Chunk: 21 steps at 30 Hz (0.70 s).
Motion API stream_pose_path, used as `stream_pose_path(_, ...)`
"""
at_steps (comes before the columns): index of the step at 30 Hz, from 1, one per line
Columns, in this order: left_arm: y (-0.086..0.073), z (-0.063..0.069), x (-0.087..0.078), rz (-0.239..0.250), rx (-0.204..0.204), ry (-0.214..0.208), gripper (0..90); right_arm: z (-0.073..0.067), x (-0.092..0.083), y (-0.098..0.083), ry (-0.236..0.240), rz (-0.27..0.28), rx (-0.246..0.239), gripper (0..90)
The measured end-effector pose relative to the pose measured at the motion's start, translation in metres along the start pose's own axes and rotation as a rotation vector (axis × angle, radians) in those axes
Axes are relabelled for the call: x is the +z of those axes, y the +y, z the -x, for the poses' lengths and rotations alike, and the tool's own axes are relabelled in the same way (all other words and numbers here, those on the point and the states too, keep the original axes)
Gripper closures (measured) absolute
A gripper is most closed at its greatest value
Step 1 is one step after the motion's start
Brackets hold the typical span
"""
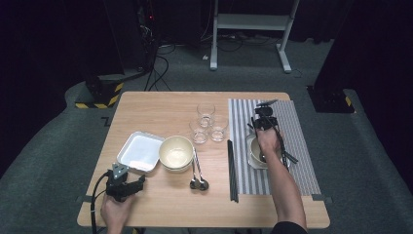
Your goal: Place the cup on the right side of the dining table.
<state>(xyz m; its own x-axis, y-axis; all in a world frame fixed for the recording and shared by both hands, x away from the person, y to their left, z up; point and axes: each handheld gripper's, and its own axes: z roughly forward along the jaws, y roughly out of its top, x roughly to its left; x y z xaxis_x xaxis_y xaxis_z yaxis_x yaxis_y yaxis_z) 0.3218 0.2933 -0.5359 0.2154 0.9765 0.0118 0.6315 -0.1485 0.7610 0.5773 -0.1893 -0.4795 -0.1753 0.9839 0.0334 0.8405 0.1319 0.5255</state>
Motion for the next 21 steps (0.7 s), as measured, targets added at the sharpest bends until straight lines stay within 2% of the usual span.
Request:
stream_pose_path(8,0.0,0.0,0.0,0.0,0.0,-0.001,24.1,-0.005,-0.001,0.0,0.01,-0.006,-0.023,90.0)
stream_pose_path(14,0.0,0.0,0.0,-0.001,0.0,-0.001,24.1,-0.01,-0.002,-0.001,-0.006,-0.001,-0.052,90.0)
stream_pose_path(21,0.0,0.0,0.0,0.0,0.0,-0.005,24.1,-0.014,-0.001,-0.001,0.019,-0.007,-0.047,90.0)
